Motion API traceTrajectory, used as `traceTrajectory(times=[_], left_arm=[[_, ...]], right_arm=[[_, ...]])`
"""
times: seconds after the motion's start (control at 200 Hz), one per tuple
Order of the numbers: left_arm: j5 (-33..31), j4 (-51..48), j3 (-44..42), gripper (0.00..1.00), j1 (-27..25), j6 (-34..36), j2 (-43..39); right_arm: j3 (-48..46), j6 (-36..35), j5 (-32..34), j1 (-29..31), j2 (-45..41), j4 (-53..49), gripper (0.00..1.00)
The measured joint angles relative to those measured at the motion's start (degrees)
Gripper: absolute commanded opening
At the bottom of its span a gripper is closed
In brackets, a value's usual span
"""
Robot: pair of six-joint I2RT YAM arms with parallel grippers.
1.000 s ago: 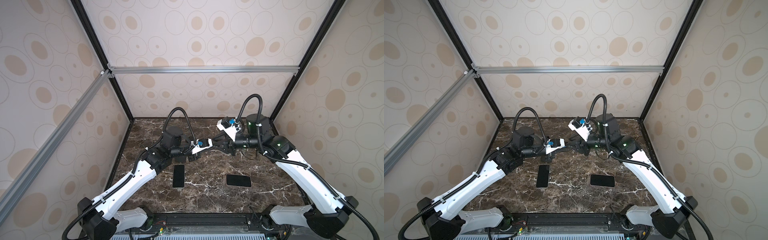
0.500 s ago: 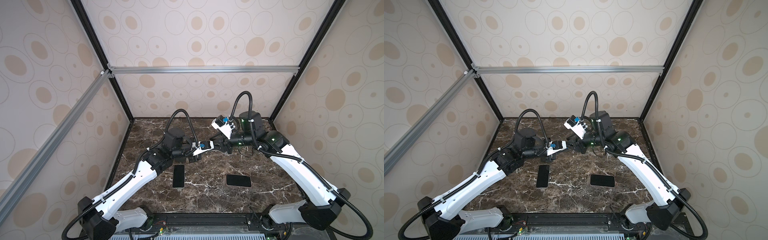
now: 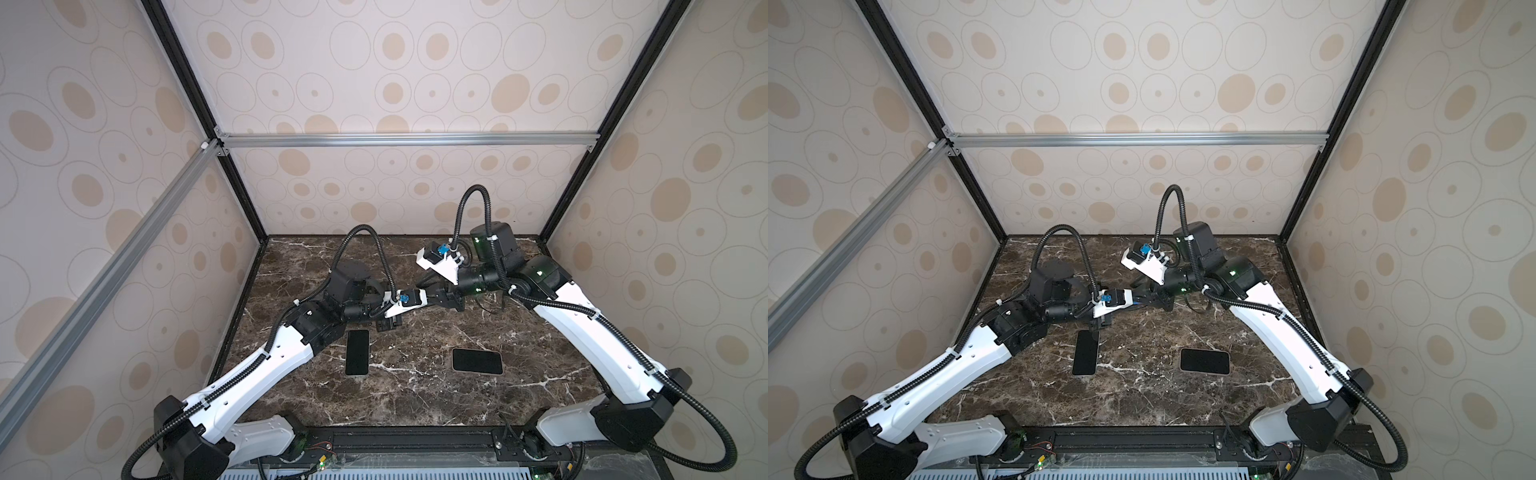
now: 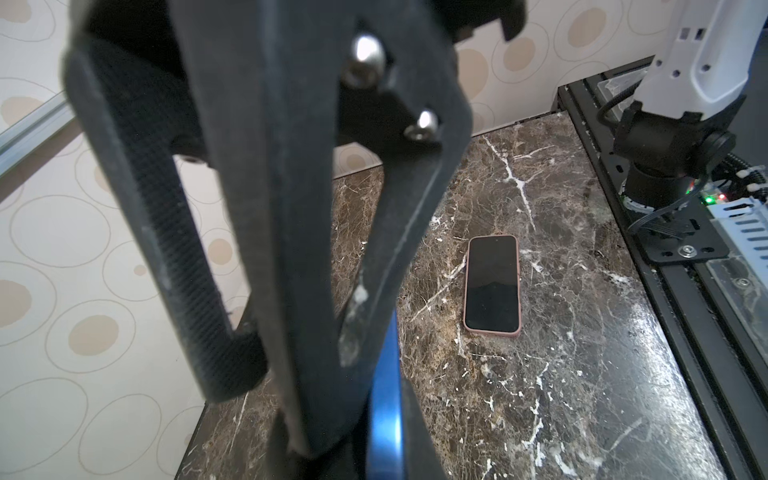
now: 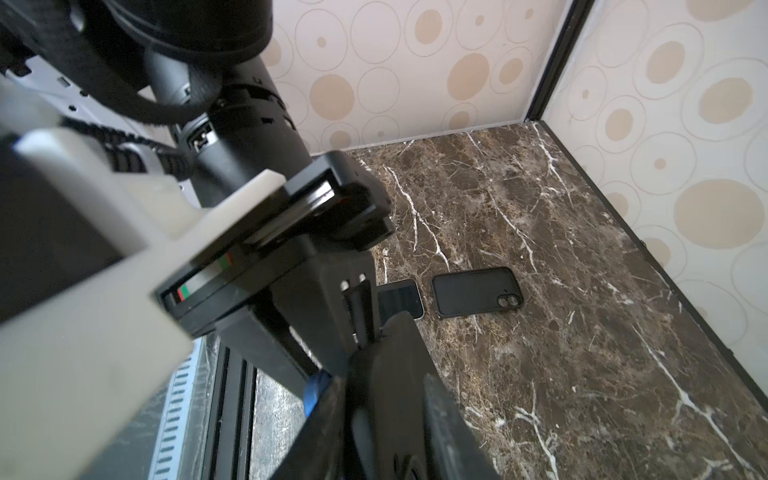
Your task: Take the phone out of the phone case
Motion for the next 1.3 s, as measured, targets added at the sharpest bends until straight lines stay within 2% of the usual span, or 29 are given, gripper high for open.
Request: traceTrajectory(times=[0.145, 0.355, 0.59, 0.625, 0.785, 0.935, 1.095, 1.185, 1.3], left_arm=[[-0.1, -0.4, -1.0, 0.0, 0.0, 0.0, -0.6], [-0.5, -0.4, -1.1, 0.0, 0.0, 0.0, -0.6], [-0.5, -0.1, -1.1, 0.0, 0.0, -0.3, -0.9], [-0.5, -0.1, -1.1, 0.0, 0.0, -0.4, -0.9], [-0.4, 0.8, -1.3, 0.0, 0.0, -1.3, -1.2], [2.4, 4.2, -2.1, 0.0, 0.0, -2.7, -4.8], [4.9, 9.4, -3.6, 0.0, 0.0, -5.0, -9.8], [4.9, 11.1, -4.9, 0.0, 0.1, -7.8, -10.9], [4.2, 11.2, -5.2, 0.0, 1.3, -14.6, -9.4]], right_arm=[[0.7, -3.1, -0.6, 0.0, 1.4, -2.2, 0.26], [-0.6, -3.6, 3.8, 0.4, 0.4, -1.2, 0.22], [-1.2, -3.0, 2.0, 0.4, -0.1, -0.7, 0.0], [-1.4, -2.3, 1.9, 0.3, -0.2, -0.3, 0.0], [-3.5, 4.4, 0.4, -2.1, -1.0, 2.8, 0.0], [-5.6, 14.0, 3.7, -7.3, -0.9, 5.9, 0.0], [-7.6, 23.9, 6.5, -10.3, -0.7, 9.2, 0.0], [-10.2, 27.7, 8.9, -11.2, -1.5, 12.6, 0.0], [-19.0, 31.0, 13.5, -11.6, -5.7, 20.6, 0.0]])
